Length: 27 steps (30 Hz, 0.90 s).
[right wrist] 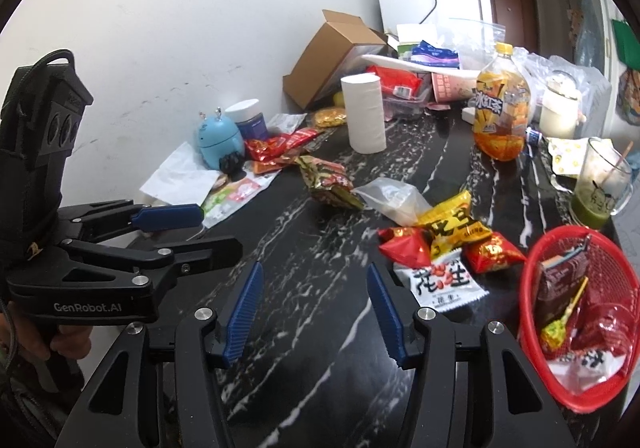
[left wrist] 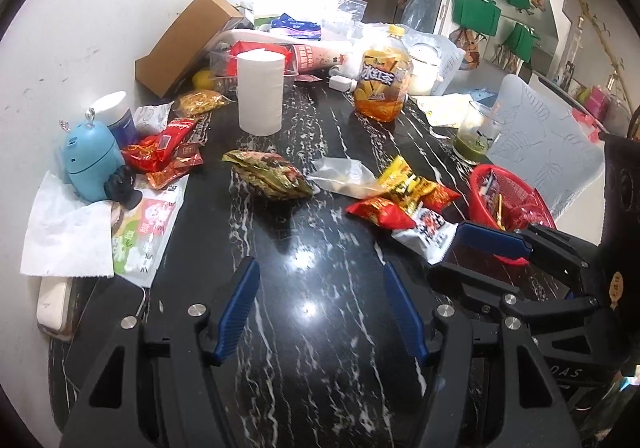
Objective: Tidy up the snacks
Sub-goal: 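Move the left tool to the cereal bag while the right tool approaches the clear zip bag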
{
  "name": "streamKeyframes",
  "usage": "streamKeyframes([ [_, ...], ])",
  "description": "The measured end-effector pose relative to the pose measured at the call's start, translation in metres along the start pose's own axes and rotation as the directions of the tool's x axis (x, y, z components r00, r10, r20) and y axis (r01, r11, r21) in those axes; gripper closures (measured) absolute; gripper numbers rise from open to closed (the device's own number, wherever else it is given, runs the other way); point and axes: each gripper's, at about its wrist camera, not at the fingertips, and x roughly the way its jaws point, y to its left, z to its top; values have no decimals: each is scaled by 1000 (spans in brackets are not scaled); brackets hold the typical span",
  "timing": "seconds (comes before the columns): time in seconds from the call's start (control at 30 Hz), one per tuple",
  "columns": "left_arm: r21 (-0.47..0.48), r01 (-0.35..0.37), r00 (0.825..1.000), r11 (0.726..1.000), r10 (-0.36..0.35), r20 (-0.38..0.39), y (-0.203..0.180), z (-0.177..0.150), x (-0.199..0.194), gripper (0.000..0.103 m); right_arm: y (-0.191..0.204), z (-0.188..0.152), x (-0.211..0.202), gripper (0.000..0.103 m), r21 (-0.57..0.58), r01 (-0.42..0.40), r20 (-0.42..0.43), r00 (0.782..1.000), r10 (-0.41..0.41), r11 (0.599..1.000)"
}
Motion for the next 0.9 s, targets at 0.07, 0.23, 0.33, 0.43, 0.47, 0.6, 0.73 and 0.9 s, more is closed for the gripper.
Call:
streamKeyframes([
  [0.07,-3,4,1000,1000,-4,1,5,6,4,40,-1,6,9,49,-2,5,-9,1000,-5,1000],
  [0.23,0,-17,1000,1000,17,8,21,26,25,40,-5,19,30,49,-7,16,-40,999,-17,1000],
  [0.33,-24,3,1000,1000,-3,15,31,36,35,40,-12,29,44,44,-5,24,-57,998,-24,1000],
  [0.43,-44,1,1000,999,0,25,40,48,43,40,-22,40,55,43,14,2,-61,998,-2,1000],
  [0.47,-48,-3,1000,999,4,29,41,52,45,40,-26,44,59,42,13,3,-60,998,-3,1000],
  [0.6,-45,-15,999,999,17,43,44,68,57,40,-34,60,73,40,-13,27,-55,998,-28,1000],
  [0.73,-36,-19,998,999,21,58,47,84,73,40,-46,72,88,35,-8,28,-63,998,-29,1000],
  [0.9,-37,-7,999,999,8,45,51,99,100,40,-61,82,109,33,-6,40,-92,995,-40,999],
])
